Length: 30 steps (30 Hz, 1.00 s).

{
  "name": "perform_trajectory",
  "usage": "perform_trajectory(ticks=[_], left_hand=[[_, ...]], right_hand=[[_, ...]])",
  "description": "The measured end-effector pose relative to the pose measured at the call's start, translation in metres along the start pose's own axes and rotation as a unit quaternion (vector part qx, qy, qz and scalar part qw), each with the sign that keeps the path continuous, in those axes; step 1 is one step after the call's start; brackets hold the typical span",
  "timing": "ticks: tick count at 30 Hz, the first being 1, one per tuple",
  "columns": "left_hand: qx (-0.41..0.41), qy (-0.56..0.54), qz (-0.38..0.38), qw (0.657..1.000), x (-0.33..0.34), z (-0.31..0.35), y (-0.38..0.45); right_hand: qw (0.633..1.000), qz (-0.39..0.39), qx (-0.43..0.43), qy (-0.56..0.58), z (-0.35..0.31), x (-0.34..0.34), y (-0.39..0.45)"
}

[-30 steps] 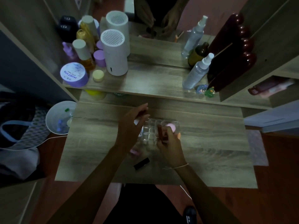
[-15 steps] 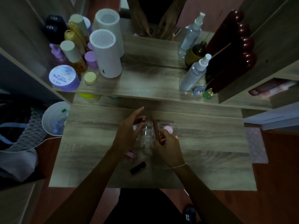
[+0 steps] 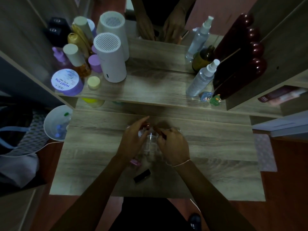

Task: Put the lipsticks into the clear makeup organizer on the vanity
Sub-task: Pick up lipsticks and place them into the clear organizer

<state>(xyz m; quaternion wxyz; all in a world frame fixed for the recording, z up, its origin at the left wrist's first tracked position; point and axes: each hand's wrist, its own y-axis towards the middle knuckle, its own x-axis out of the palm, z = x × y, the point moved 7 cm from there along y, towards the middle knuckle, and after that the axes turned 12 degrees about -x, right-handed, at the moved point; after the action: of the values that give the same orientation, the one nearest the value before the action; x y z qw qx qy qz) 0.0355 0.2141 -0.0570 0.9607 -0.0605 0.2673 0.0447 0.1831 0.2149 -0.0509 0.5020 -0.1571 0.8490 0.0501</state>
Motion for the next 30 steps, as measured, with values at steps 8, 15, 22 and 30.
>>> perform_trajectory(ticks=[8,15,22,30], left_hand=[[0.003,-0.001,0.005,1.0,-0.004,0.006,-0.001],[0.016,0.049,-0.011,0.999,-0.018,0.018,-0.023],[-0.128,0.011,0.057,0.99,-0.042,-0.043,-0.061],[-0.159,0.024,0.07,0.985,-0.055,-0.077,-0.093]], right_hand=[[0.999,-0.025,0.021,-0.006,0.007,0.004,0.006],[0.999,-0.036,-0.011,0.022,-0.001,0.01,0.028],[0.999,-0.032,-0.012,0.027,-0.002,0.013,0.036],[1.0,0.006,-0.002,0.025,-0.001,0.003,0.028]])
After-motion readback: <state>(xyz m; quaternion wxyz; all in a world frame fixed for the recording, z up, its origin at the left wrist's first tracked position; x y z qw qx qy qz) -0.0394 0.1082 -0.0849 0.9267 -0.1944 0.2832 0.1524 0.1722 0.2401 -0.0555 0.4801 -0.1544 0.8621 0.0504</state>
